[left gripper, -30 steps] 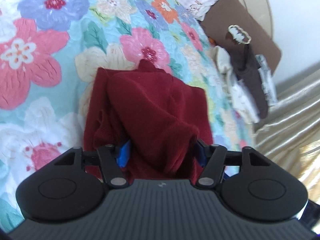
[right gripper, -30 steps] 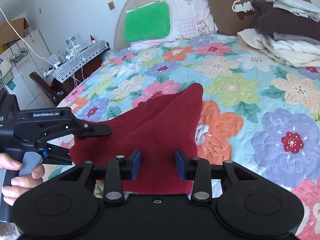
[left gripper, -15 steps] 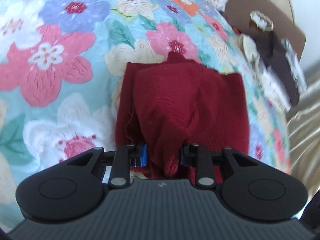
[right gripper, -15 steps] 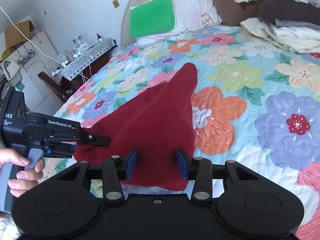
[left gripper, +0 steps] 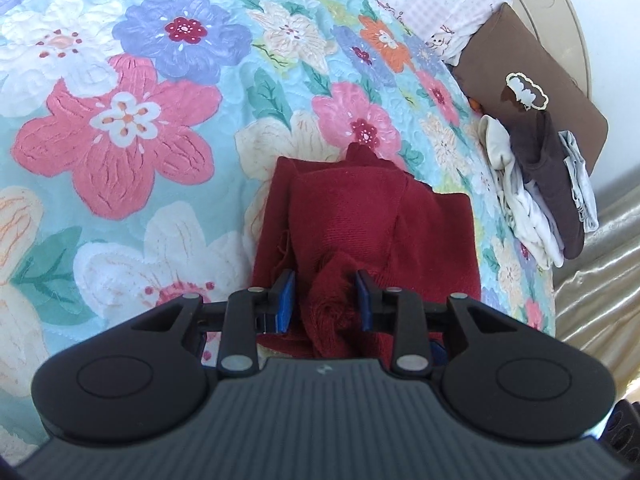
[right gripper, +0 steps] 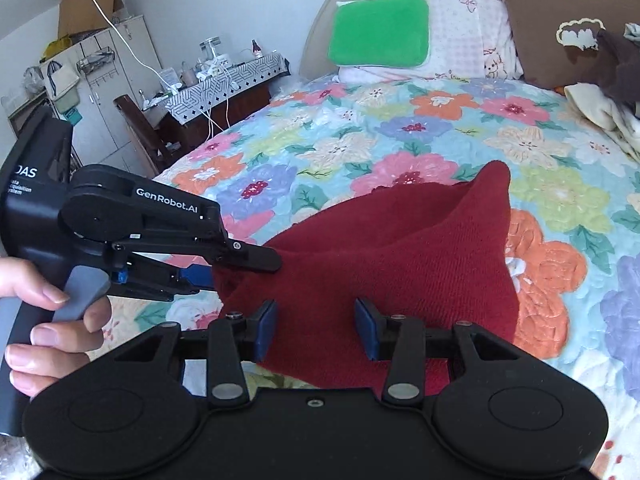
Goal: Fold clothes
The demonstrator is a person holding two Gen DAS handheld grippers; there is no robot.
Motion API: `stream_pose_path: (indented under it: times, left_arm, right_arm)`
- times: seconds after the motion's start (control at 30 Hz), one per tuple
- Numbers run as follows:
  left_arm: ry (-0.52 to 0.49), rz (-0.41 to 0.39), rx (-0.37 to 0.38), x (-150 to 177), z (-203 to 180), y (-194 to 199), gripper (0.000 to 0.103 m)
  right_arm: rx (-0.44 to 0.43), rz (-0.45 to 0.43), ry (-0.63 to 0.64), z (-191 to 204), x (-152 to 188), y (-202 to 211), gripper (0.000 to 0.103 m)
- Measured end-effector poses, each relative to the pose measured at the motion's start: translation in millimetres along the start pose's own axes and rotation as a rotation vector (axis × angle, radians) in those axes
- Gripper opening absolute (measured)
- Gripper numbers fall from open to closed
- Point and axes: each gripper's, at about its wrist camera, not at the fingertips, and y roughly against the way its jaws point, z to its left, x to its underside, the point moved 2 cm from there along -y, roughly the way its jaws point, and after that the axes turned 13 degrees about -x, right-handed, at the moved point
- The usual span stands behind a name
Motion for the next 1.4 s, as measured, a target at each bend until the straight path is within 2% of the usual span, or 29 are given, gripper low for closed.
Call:
stream_pose_path:
  times: [0.17,0.27,0.33,0.4,0.47,0.53,0.63,0.7,0.77,0.83,0.9,0.93,1.03,1.17,1.23,1.27,1.33,1.4]
  left_arm:
    - [0.042,-0.089,0.115,-8,-1,18,0.035]
    - [0.030,-0.113,0.140,-12,-10,18,0.039]
    - [0.003,-0.088,0.099,-15,-16,7,0.044]
    - [-0.032,-0.048,0.037,-20,-24,-9,0.053]
    - [-0.052,-0.007,-0.055,-25,-29,-28,0.053]
    - [-0.097,0.035,-0.101,-31,-38,-43,0.054]
    - [-0.216,0.013,-0.170,-36,-57,-53,0.062]
    - [-0.280,-0.003,-0.212,-37,-66,-61,0.071]
    - [-0.318,-0.006,-0.243,-36,-69,-69,0.071]
    - [-0.349,-0.018,-0.248,-34,-68,-71,0.065]
    - [-0.392,-0.042,-0.233,-32,-69,-63,0.018]
    - [-0.414,-0.054,-0.235,-30,-69,-59,0.015]
    - [-0.416,-0.099,-0.268,-21,-66,-48,0.014]
    - [-0.459,-0.144,-0.376,1,-65,-40,0.013]
    - [-0.487,-0.161,-0.412,6,-66,-38,0.013]
    - [-0.475,-0.155,-0.410,4,-65,-38,0.013]
    - [-0.413,-0.126,-0.387,-2,-58,-41,0.014]
    - [-0.360,-0.111,-0.354,-6,-53,-41,0.015]
  right_arm:
    - [-0.026,0.012,-0.015,0,17,-5,0.048]
    - [-0.033,0.029,0.010,2,23,-3,0.048]
    - [-0.030,0.034,0.019,3,21,1,0.048]
    - [-0.031,0.024,0.016,4,16,11,0.048]
    - [-0.022,-0.001,0.016,4,9,25,0.048]
    - [0.004,-0.031,0.025,3,1,40,0.049]
    - [0.095,-0.065,0.035,-7,-11,55,0.050]
    - [0.155,-0.063,0.023,-20,-17,56,0.052]
    - [0.199,-0.049,-0.005,-33,-21,52,0.052]
    - [0.213,-0.032,-0.038,-45,-24,47,0.052]
    - [0.218,-0.021,-0.043,-50,-25,39,0.052]
    - [0.220,-0.015,-0.045,-53,-26,35,0.052]
    - [0.222,-0.010,-0.025,-51,-27,26,0.054]
    - [0.227,0.005,0.035,-40,-24,23,0.056]
    - [0.223,0.029,0.068,-39,-17,20,0.065]
    - [0.220,0.040,0.085,-39,-14,19,0.066]
    - [0.218,0.039,0.072,-46,-8,19,0.077]
    - [0.192,0.052,-0.016,-59,-5,18,0.081]
